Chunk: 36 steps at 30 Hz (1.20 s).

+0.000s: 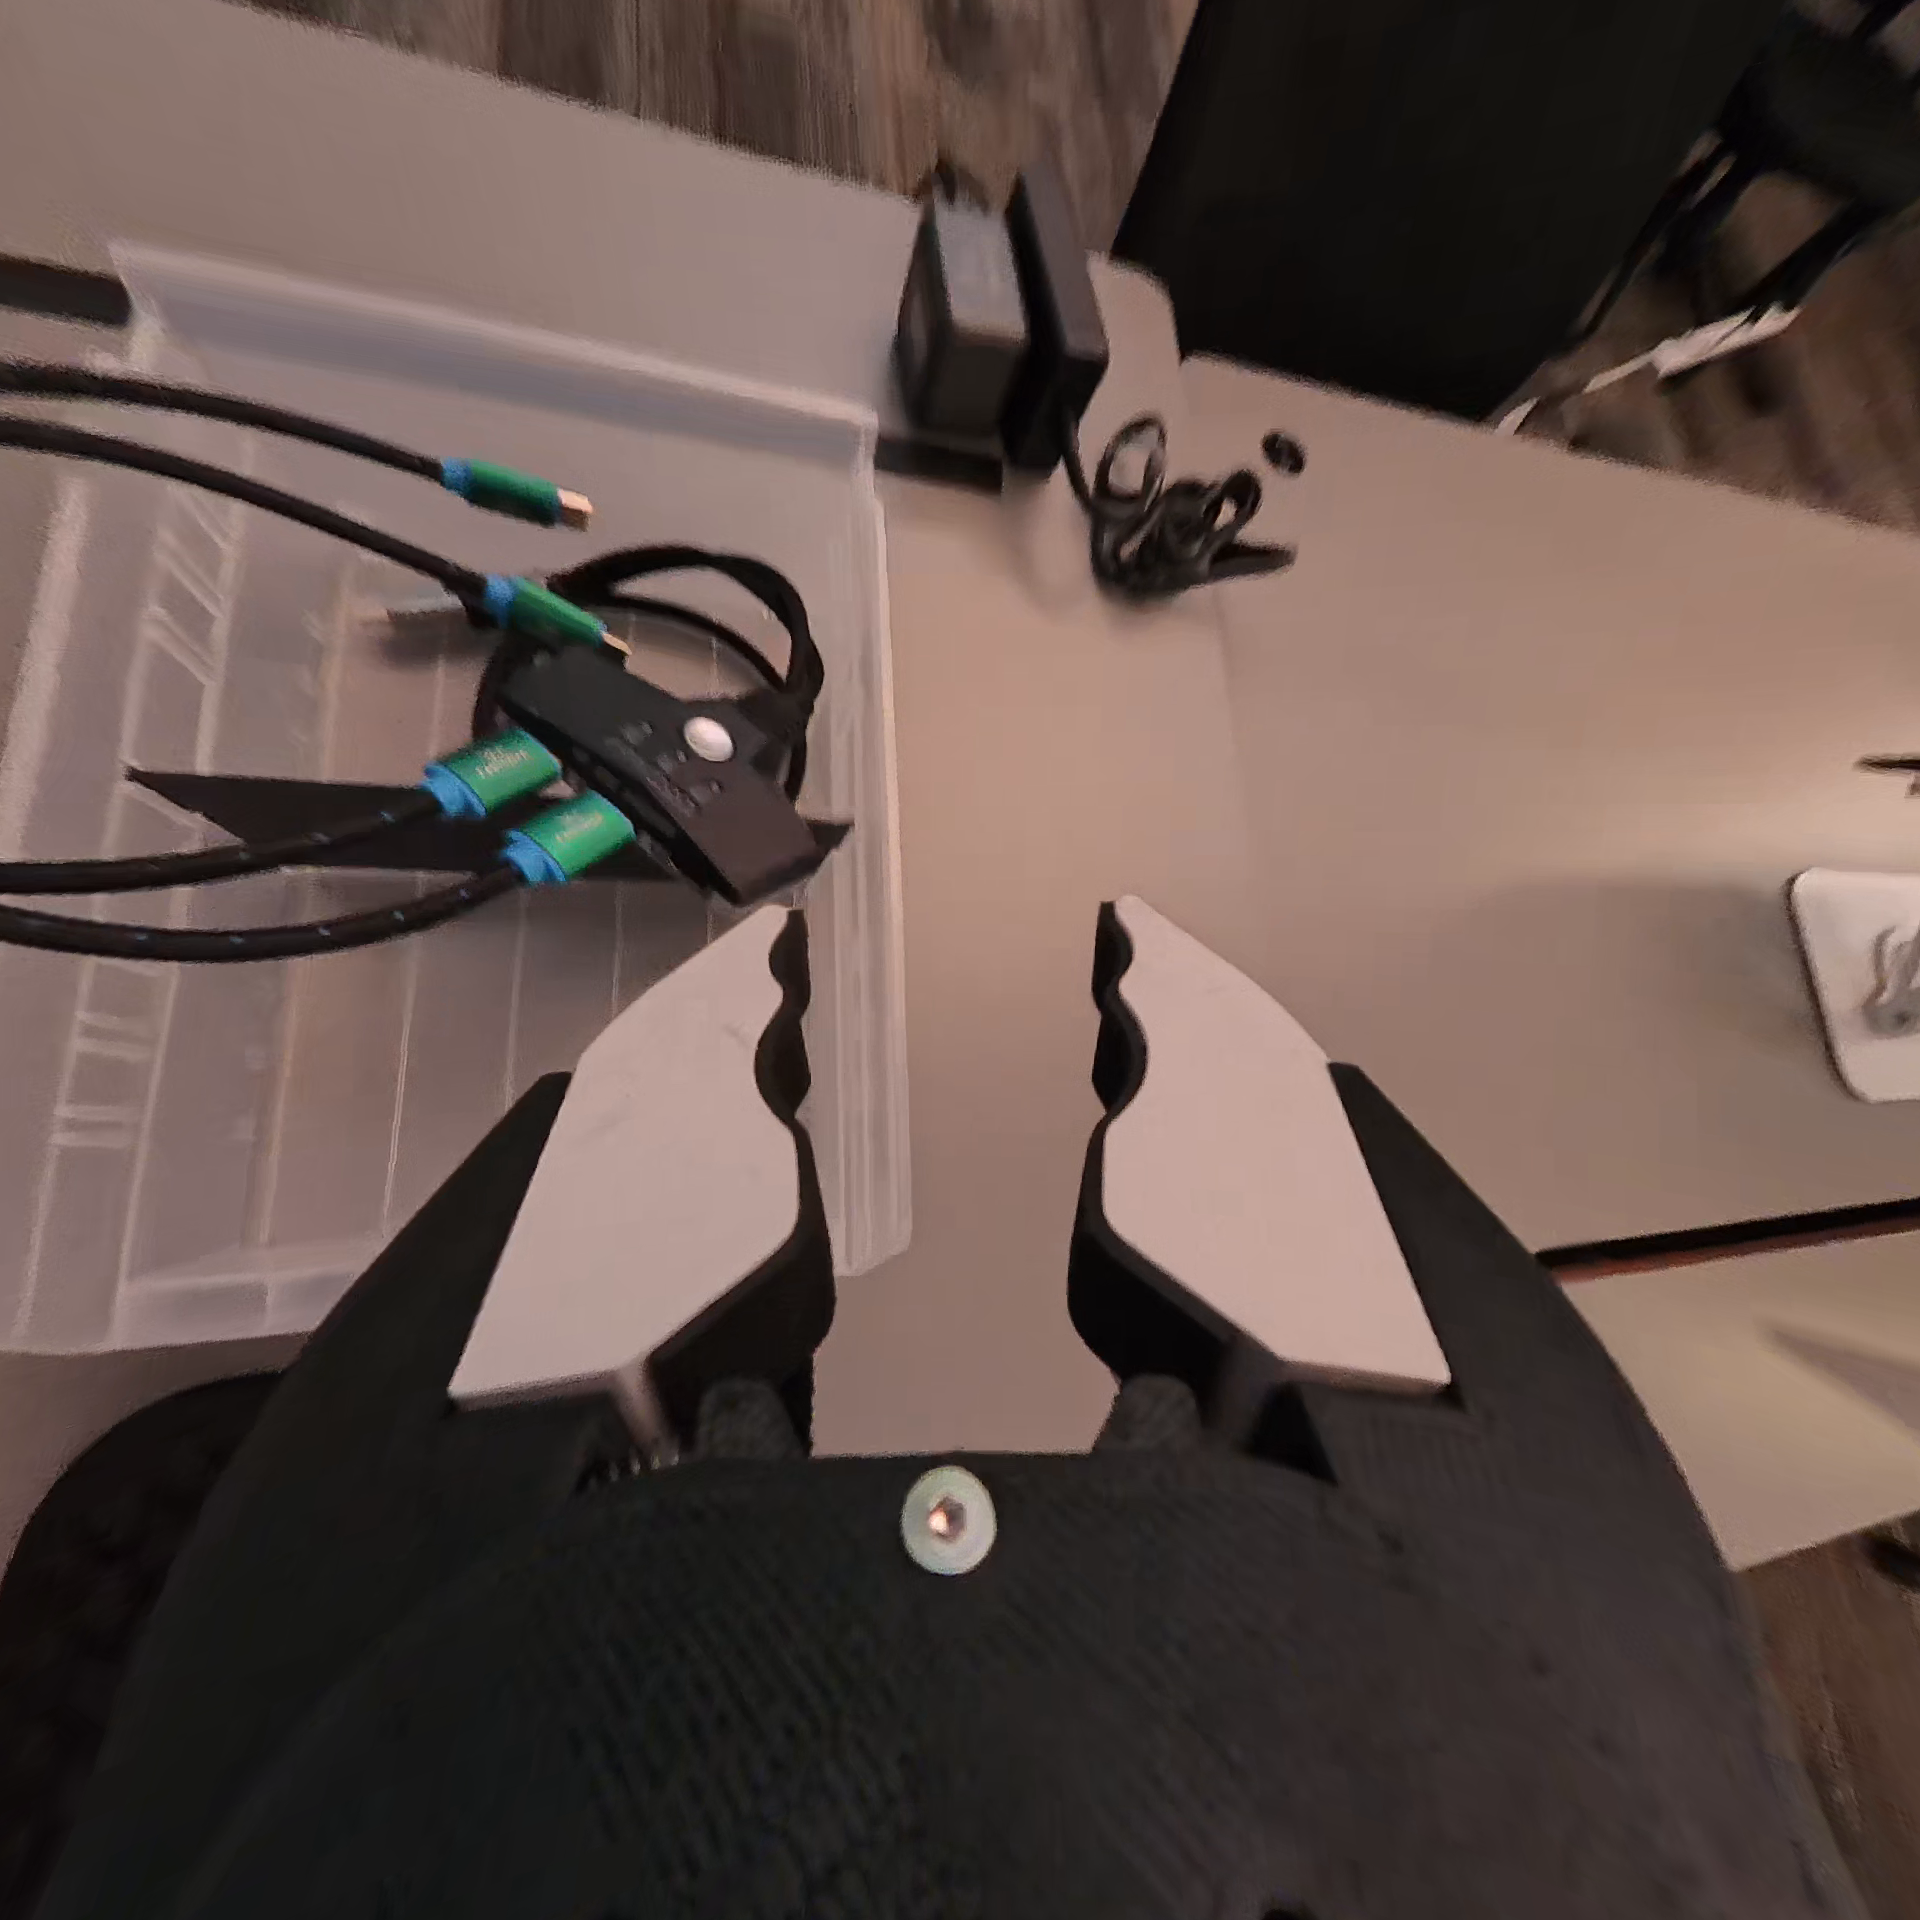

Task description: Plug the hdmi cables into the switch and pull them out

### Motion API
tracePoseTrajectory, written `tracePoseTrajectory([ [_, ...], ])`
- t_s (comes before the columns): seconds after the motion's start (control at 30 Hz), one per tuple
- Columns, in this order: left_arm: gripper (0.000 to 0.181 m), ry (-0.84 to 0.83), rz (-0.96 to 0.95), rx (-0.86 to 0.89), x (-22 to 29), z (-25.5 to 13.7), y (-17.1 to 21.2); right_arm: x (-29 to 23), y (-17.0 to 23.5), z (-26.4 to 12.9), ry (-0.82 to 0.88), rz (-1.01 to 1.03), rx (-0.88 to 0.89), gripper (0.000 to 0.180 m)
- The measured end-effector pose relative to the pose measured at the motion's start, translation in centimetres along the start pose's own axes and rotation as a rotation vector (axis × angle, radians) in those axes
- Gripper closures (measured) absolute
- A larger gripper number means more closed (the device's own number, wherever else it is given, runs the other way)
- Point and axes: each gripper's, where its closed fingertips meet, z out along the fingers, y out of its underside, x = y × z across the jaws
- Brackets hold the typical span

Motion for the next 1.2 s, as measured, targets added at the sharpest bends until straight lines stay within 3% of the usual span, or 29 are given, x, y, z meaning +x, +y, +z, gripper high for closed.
tracePoseTrajectory([
  [0.13,0.12,0.055,-0.01,0.197,-0.3,-5.1,-3.9,-0.9,-2.9,-2.2,0.021,-0.043,0.143,0.126],
  [0.23,0.112,-0.106,-0.012,0.327,-4.5,-12.5,-5.6,-1.6,-4.4,-3.4,0.026,-0.076,0.223,0.126],
  [0.33,0.107,-0.338,-0.071,0.337,-11.1,-18.8,-2.9,-2.3,-5.3,-3.8,0.029,-0.106,0.26,0.127],
  [0.43,0.105,-0.382,-0.158,0.258,-16.5,-21.1,1.4,-2.4,-5.9,-3.8,0.062,-0.142,0.275,0.127],
  [0.5,0.114,-0.289,-0.214,0.242,-18.3,-20.8,2.4,-2.1,-6.2,-3.8,0.092,-0.148,0.283,0.127],
  [0.6,0.114,-0.144,-0.237,0.077,-19.8,-18.8,3.6,-1.7,-6.3,-3.7,0.111,-0.134,0.288,0.127],
  [0.8,0.119,-0.02,0.191,-0.13,-20.4,-15.9,6.4,-0.9,-5.9,-3.1,0.134,-0.136,0.258,0.127],
  [0.9,0.124,0.03,0.251,-0.191,-20.8,-15.1,7.2,-0.8,-5.8,-2.8,0.149,-0.155,0.245,0.128],
  [1.1,0.112,0.102,0.335,-0.435,-21.5,-12.9,10.4,-0.8,-5.6,-2.2,0.174,-0.198,0.218,0.128],
  [1.2,0.097,0.119,0.393,-0.492,-21.8,-11.7,11.4,-0.8,-5.4,-1.7,0.195,-0.226,0.185,0.128],
])
